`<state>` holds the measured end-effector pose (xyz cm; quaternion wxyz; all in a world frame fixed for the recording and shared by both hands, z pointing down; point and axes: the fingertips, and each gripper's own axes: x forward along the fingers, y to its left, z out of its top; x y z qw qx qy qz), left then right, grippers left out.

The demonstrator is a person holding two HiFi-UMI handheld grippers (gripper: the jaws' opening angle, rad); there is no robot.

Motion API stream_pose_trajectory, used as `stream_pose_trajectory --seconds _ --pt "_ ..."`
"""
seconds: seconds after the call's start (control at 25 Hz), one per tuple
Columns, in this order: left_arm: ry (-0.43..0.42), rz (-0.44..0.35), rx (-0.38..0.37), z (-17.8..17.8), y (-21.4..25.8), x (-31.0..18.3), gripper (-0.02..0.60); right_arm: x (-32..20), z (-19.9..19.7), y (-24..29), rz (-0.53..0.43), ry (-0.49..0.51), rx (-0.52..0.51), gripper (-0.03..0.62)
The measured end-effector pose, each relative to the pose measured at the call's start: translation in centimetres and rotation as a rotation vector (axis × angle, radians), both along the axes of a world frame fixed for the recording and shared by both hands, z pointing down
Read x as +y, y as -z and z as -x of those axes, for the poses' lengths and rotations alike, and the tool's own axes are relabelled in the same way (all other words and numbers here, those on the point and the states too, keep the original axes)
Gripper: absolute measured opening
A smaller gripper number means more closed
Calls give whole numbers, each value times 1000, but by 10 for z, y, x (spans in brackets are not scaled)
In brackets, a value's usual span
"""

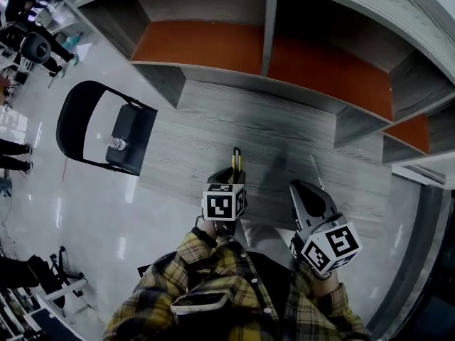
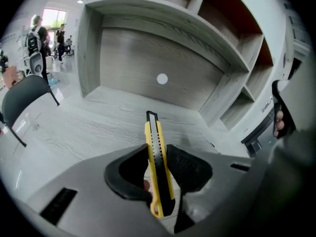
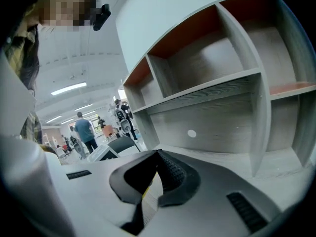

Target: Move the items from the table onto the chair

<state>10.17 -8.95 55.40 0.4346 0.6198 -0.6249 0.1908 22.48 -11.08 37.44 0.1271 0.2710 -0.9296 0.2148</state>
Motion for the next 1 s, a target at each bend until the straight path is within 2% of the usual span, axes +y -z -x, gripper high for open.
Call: stream_pose_trajectory --seconds 0.24,0.48,0.6,0.72,1.0 --pt "150 -64 -15 71 27 32 121 13 70 -9 0 160 -5 17" --pt "282 -89 20 147 19 61 121 31 152 -26 1 292 21 17" --pt "305 -92 32 198 16 72 121 40 202 -31 10 308 33 17" --pt "309 -90 30 262 11 84 120 52 262 -42 27 305 45 17" --pt "280 -54 0 413 -8 122 120 95 405 -71 88 308 67 17"
